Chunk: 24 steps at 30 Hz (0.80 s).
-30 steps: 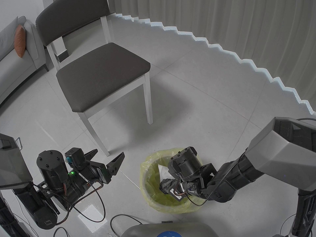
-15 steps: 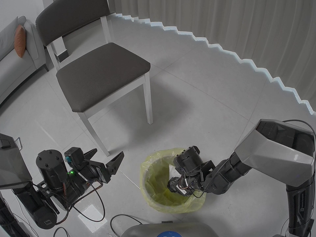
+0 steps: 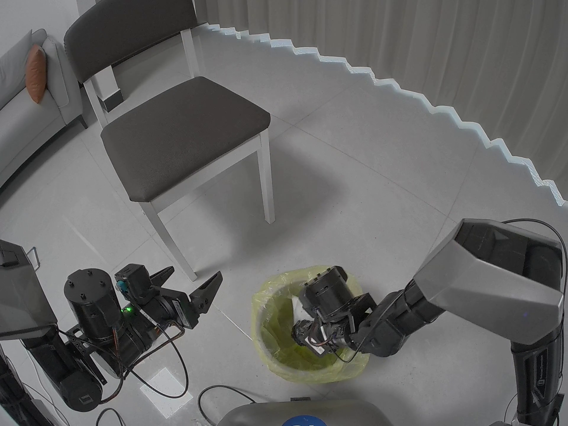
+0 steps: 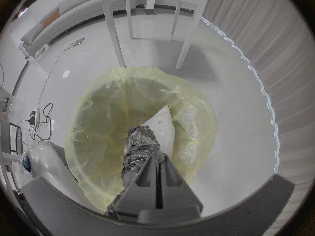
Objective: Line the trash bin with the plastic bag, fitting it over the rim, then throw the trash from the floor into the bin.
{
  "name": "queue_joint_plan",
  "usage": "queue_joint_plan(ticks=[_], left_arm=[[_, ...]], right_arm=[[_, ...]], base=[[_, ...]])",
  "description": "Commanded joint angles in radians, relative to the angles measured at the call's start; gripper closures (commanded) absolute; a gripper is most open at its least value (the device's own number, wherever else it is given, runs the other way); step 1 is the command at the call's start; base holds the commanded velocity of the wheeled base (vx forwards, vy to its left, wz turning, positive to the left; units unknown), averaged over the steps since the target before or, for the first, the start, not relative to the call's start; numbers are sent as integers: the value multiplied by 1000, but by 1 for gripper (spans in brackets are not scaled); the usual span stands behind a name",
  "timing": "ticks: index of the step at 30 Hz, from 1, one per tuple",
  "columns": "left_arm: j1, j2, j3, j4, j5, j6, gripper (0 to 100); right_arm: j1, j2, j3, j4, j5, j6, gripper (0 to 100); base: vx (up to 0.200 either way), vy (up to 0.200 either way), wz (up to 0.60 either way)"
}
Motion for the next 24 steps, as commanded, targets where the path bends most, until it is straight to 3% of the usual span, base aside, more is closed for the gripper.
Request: queue_joint_plan(ticks=[1, 5, 12, 21, 24], left_arm=[[1, 1, 0, -11, -1, -1, 0], [1, 3, 0, -11, 1, -1, 0], [1, 1, 0, -11, -1, -1, 0], [1, 1, 0, -11, 1, -1, 0], [1, 1, 0, -11, 1, -2, 0]], right_arm=[[78, 7, -17, 2, 0, 1, 100], [109, 19, -41, 2, 0, 4, 100], [81, 31, -38, 2, -1, 7, 100], [-95, 44, -4, 19, -3, -1, 100], [-115, 47, -9, 34, -1, 1, 100]], base=[[0, 0, 0], [0, 0, 0], [0, 0, 0], [0, 0, 0], [0, 0, 0]])
